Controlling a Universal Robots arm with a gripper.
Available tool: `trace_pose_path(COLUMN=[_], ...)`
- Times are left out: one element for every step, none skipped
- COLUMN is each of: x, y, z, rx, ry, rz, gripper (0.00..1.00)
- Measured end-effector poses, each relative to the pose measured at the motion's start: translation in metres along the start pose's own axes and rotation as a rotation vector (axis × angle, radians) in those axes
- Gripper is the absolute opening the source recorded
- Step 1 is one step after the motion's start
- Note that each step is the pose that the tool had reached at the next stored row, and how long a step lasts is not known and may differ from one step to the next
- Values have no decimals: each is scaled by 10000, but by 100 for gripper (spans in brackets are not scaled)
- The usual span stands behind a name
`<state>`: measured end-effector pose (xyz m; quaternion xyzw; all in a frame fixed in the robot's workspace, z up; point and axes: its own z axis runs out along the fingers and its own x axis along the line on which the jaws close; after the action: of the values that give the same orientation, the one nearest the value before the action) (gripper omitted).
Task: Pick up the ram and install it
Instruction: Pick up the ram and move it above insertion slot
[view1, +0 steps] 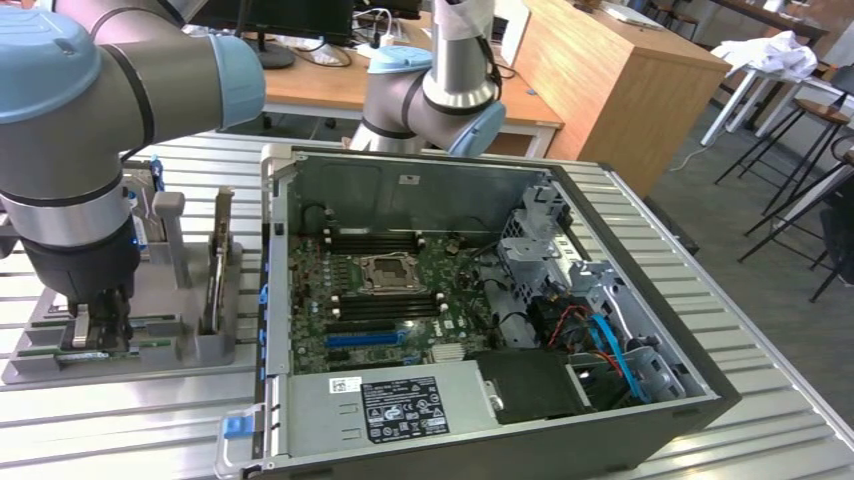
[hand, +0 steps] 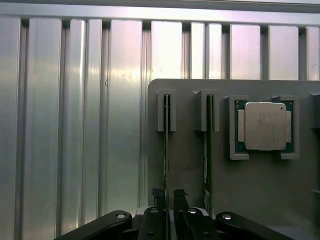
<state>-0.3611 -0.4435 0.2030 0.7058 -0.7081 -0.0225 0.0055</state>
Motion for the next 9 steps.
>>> trace_pose_path(x=[0, 0, 0, 0, 0, 0, 0, 0, 0], y=[0, 0, 0, 0, 0, 0, 0, 0, 0], z=[1, 2, 1, 1, 1, 1, 2, 2, 2], rx=[1, 2, 2, 2, 1, 0, 0, 1, 0], ry=[0, -1, -1, -1, -1, 0, 0, 1, 1], rz=[0, 0, 0, 0, -5, -15, -27, -41, -52], gripper=[21, 21, 21, 21, 21, 21, 21, 21, 21])
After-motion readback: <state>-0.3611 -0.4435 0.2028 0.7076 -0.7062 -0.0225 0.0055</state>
